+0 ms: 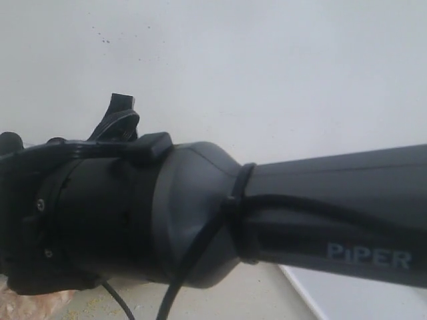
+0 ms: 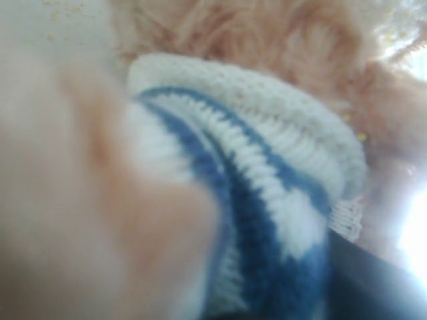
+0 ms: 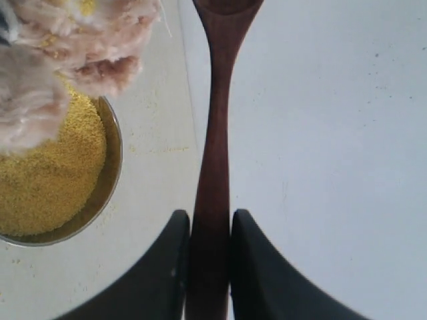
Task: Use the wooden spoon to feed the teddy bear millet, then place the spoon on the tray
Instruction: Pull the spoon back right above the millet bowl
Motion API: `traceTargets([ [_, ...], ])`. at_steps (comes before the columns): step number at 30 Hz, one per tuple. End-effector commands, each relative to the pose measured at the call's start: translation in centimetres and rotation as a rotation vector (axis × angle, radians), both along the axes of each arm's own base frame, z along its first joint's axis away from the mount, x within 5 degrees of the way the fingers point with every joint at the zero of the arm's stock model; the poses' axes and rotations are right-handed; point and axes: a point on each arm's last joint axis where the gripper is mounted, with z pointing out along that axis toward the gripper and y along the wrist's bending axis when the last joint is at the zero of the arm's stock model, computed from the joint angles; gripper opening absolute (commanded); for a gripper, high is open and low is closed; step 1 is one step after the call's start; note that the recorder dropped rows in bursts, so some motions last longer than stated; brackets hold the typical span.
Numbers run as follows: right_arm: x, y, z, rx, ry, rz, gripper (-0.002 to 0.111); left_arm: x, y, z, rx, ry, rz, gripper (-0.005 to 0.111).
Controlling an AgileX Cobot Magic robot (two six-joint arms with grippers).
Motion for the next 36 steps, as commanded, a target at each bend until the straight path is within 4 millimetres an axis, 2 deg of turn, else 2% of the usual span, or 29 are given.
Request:
traceTargets([
  [1, 1.7, -1.6, 0.6, -0.013, -0.024, -0.097, 0.0, 0.2, 0.0, 0.6, -0.034, -0.031, -0.004, 0.004],
  [4, 2.8, -3.5, 0.7, -0.061, 0.03, -0.19, 0.0, 0.3, -0.1, 0.7, -0.05, -0.038, -0.002, 0.004],
  [8, 4.5, -6.9, 0.7, -0.124, 0.186, -0.331, 0.0, 0.4, -0.1, 0.8, -0.065, -0.044, 0.01, 0.004],
  [14, 6.9, -11.2, 0.6, 0.009, 0.448, -0.491, 0.0, 0.6, 0.1, 1.0, -0.077, -0.054, 0.042, 0.004],
  [17, 7.4, -12.2, 0.1, 0.01, 0.563, -0.494, 0.0, 0.7, 0.1, 1.1, -0.087, -0.058, 0.059, 0.004],
  [19, 7.3, -12.2, -0.2, -0.012, 0.61, -0.459, 0.0, 0.9, 0.2, 1.1, -0.096, -0.062, 0.078, 0.004],
  [23, 7.5, -12.2, 0.1, -0.049, 0.564, -0.444, 0.0, 1.1, 0.3, 1.3, -0.088, -0.097, 0.097, 0.004],
  [28, 8.1, -11.2, 1.5, -0.018, 0.547, -0.403, 0.0, 1.2, 0.5, 1.1, -0.08, -0.092, 0.115, 0.004],
  [32, 8.8, -9.0, 2.4, 0.028, 0.559, -0.333, 0.0, 1.2, 0.5, 1.1, -0.077, -0.089, 0.117, 0.004],
  [36, 8.6, -6.0, 1.4, 0.014, 0.589, -0.251, 0.0, 1.2, 0.5, 1.1, -0.082, -0.086, 0.118, 0.004],
])
